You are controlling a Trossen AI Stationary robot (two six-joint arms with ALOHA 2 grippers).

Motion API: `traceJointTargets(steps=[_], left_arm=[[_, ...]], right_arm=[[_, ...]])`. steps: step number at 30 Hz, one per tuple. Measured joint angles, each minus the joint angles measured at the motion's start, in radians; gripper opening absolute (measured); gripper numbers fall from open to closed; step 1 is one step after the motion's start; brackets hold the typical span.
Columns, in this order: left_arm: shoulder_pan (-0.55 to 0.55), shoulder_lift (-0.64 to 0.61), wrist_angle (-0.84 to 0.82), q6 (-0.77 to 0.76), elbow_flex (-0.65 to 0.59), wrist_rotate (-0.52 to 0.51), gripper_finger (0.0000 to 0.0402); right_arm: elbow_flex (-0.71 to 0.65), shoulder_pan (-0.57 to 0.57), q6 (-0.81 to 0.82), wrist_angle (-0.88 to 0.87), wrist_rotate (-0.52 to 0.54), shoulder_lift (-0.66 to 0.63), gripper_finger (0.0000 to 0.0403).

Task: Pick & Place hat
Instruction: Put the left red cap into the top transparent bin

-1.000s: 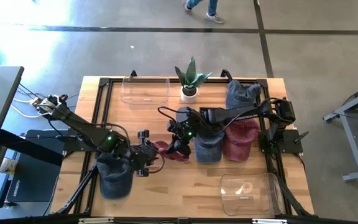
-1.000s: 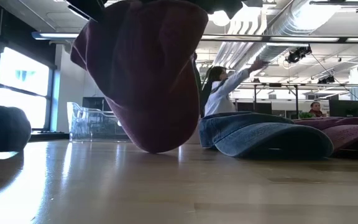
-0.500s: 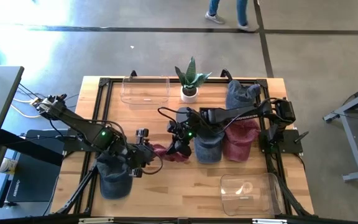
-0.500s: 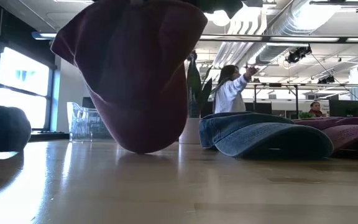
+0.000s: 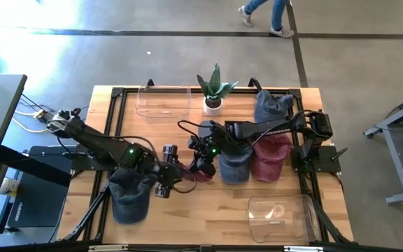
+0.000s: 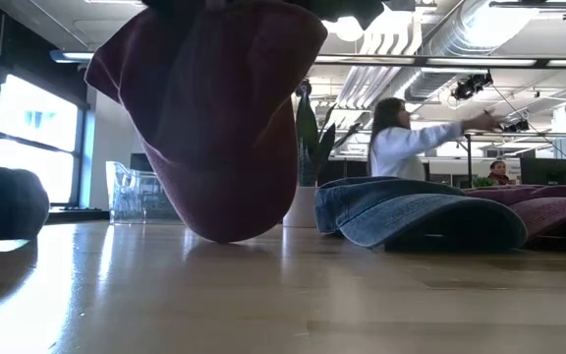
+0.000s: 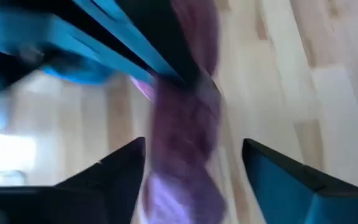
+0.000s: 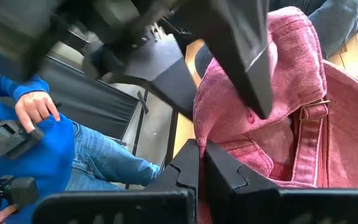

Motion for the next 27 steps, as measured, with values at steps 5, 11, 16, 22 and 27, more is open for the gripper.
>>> traceJointTargets(steps=[5,11,16,22,27], left_arm=[[-0.001,-0.002,0.006,0.0,0.001,0.038,0.0154],[0.0,-0.021,-0.008,-0.002,0.001,0.071,0.0043],[-0.001,-0.019,-0.024,-0.027,0.0,0.075,0.0011],[0.0,-0.019,-0.022,-0.03,0.0,0.057,0.002],[0.0,-0.019,-0.016,-0.03,0.0,0.049,0.002]], right_arm=[[0.0,0.0,-0.049,0.0,0.001,0.0,0.002],[0.0,-0.007,-0.133,-0.02,0.029,-0.027,0.0055],[0.0,-0.029,-0.211,-0.149,0.071,-0.13,0.0126],[0.0,0.064,-0.516,-0.377,0.272,-0.248,0.0214],[0.0,0.201,-0.709,-0.398,0.444,-0.242,0.0239]])
